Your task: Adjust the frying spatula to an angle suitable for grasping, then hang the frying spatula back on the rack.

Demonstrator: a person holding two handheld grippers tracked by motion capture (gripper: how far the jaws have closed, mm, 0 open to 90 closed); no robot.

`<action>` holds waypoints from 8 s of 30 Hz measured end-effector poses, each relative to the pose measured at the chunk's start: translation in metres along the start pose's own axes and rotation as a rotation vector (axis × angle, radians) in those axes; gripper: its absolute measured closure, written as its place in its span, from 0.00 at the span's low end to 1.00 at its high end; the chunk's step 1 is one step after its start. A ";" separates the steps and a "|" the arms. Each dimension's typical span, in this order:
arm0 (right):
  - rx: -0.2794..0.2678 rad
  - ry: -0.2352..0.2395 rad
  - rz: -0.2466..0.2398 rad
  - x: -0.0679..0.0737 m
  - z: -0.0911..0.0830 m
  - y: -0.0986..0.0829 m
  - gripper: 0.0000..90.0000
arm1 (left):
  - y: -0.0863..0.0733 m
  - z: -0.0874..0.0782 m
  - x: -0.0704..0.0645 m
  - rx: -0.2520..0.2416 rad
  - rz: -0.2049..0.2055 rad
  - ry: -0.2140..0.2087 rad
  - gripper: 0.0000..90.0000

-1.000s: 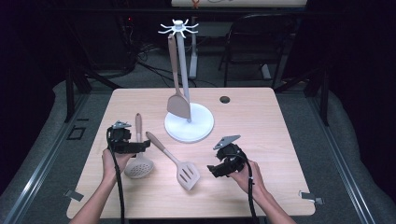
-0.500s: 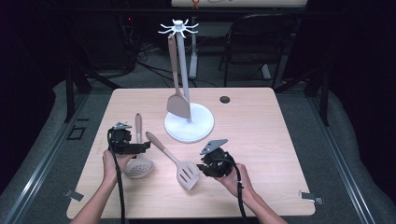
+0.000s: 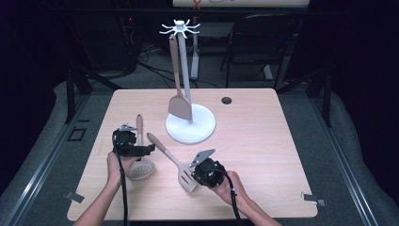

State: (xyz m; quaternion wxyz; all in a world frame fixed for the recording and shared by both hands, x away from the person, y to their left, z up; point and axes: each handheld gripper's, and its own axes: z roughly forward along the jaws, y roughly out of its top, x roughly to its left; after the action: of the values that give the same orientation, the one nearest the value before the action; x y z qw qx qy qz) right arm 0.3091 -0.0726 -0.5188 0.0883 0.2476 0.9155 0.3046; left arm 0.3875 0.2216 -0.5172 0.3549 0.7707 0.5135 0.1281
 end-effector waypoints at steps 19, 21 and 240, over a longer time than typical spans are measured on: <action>0.104 0.019 0.006 -0.004 0.028 -0.013 1.00 | 0.002 0.014 -0.018 0.047 0.013 -0.040 0.15; 0.114 0.023 0.010 -0.002 0.033 -0.014 1.00 | 0.005 0.017 -0.020 0.046 0.006 -0.047 0.16; -0.032 -0.112 0.350 -0.095 -0.042 -0.073 0.14 | 0.140 -0.016 -0.102 -0.259 0.305 -0.415 0.86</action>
State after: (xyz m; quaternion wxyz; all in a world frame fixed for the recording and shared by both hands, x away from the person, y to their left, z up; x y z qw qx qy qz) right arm 0.3489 -0.1929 -0.5280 0.0888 0.4182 0.8472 0.3154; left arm 0.4312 0.1076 -0.3937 0.5246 0.7969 0.2874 0.0839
